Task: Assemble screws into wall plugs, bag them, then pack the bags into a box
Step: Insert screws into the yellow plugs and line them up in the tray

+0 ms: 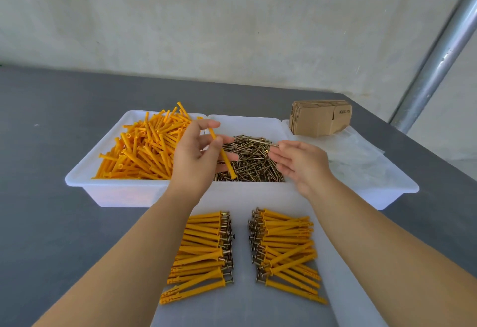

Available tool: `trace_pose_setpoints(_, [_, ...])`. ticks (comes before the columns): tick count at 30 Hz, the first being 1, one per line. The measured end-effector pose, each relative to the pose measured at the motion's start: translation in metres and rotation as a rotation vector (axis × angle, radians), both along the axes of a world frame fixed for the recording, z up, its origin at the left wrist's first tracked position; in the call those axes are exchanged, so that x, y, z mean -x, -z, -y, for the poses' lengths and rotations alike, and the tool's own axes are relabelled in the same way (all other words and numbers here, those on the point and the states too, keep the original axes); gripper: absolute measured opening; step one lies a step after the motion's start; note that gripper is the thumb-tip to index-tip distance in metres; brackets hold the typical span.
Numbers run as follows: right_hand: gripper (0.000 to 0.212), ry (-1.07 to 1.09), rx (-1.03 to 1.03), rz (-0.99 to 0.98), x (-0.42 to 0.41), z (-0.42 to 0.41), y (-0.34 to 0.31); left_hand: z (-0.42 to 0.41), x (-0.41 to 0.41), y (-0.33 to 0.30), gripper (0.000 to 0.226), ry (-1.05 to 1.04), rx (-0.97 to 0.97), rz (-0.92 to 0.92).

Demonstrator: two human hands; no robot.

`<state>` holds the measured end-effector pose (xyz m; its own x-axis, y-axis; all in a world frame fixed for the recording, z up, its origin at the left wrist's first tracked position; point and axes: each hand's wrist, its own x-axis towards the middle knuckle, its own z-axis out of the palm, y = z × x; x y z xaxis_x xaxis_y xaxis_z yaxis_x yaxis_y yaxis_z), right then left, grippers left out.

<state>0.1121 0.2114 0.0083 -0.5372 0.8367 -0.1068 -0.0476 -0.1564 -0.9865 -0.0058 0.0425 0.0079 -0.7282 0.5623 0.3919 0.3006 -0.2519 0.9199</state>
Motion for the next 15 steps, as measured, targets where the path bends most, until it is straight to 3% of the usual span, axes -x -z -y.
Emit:
trace_pose_setpoints(3, [0.003,-0.038,0.304,-0.183,-0.006,0.005,-0.003,-0.004,-0.008,-0.001,0.024,0.135,0.021,0.074])
trace_pose_setpoints(6, [0.004,-0.108,0.442,-0.229,-0.009,0.014,-0.001,-0.006,-0.012,0.000,0.016,0.219,-0.007,0.187])
trace_pose_setpoints(12, [0.014,-0.335,0.226,-0.127,-0.017,0.019,0.002,-0.006,-0.006,0.001,0.017,0.163,0.018,0.258])
trace_pose_setpoints(15, [0.020,-0.274,0.150,-0.124,-0.016,0.022,0.005,-0.005,-0.003,0.002,0.016,0.145,0.037,0.289])
